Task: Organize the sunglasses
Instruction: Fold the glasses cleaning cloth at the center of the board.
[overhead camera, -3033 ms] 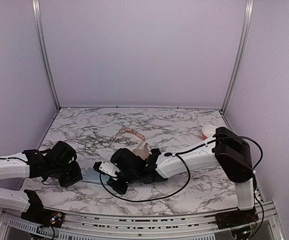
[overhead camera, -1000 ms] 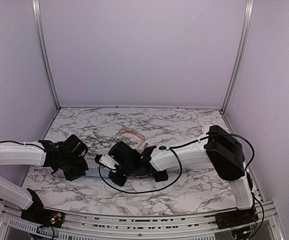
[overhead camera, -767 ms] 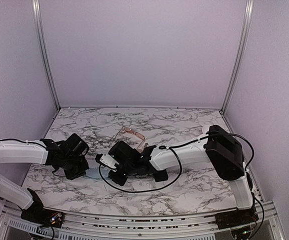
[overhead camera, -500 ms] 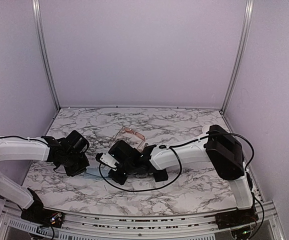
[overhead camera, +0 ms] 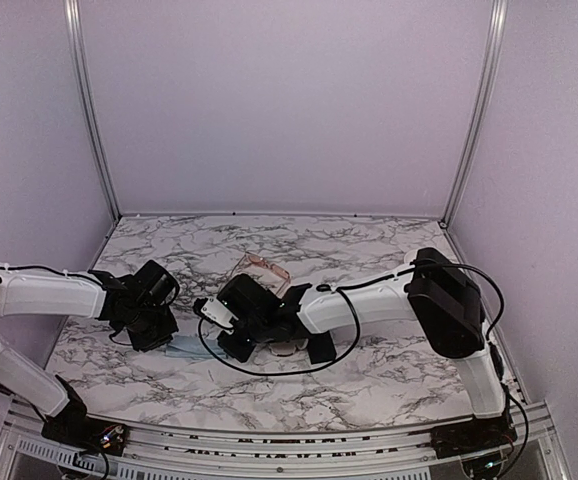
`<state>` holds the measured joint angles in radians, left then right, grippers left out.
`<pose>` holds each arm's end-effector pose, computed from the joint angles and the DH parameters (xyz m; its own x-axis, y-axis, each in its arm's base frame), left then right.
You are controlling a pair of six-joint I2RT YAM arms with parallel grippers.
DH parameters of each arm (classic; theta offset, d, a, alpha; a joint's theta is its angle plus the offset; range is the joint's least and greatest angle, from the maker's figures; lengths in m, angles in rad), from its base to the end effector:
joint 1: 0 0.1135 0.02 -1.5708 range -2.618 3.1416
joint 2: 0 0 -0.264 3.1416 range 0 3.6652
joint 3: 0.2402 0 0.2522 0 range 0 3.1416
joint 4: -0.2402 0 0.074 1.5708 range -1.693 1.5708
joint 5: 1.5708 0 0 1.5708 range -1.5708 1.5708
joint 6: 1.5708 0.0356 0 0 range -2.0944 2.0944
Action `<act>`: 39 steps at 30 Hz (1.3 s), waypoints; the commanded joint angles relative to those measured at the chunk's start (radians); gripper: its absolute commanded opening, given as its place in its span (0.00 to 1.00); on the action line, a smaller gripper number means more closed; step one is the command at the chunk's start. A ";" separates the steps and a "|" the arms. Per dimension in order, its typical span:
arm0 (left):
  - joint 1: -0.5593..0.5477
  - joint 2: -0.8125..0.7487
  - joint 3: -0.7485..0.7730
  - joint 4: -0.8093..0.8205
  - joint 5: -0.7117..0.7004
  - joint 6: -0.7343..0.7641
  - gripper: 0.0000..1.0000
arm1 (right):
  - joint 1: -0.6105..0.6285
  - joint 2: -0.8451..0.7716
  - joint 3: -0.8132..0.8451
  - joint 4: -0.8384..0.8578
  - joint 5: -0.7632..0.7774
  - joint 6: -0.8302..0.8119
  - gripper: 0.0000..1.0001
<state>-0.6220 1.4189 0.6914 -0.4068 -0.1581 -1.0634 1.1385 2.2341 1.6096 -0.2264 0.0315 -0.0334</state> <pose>0.2057 -0.1406 0.1574 -0.8135 -0.4788 -0.3301 -0.3904 0.8703 -0.3002 0.2057 0.4432 0.1446 -0.2848 -0.6969 -0.6582 -0.9089 0.4146 -0.0457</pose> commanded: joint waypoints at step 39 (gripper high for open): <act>0.082 -0.161 -0.090 0.126 0.042 0.364 0.48 | -0.017 -0.010 -0.069 0.064 -0.231 -0.111 0.13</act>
<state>-0.5407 1.2560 0.6113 -0.3050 -0.1299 -0.7128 1.1320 2.2051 1.5169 -0.1577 -0.2173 -0.1474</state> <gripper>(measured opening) 0.483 0.135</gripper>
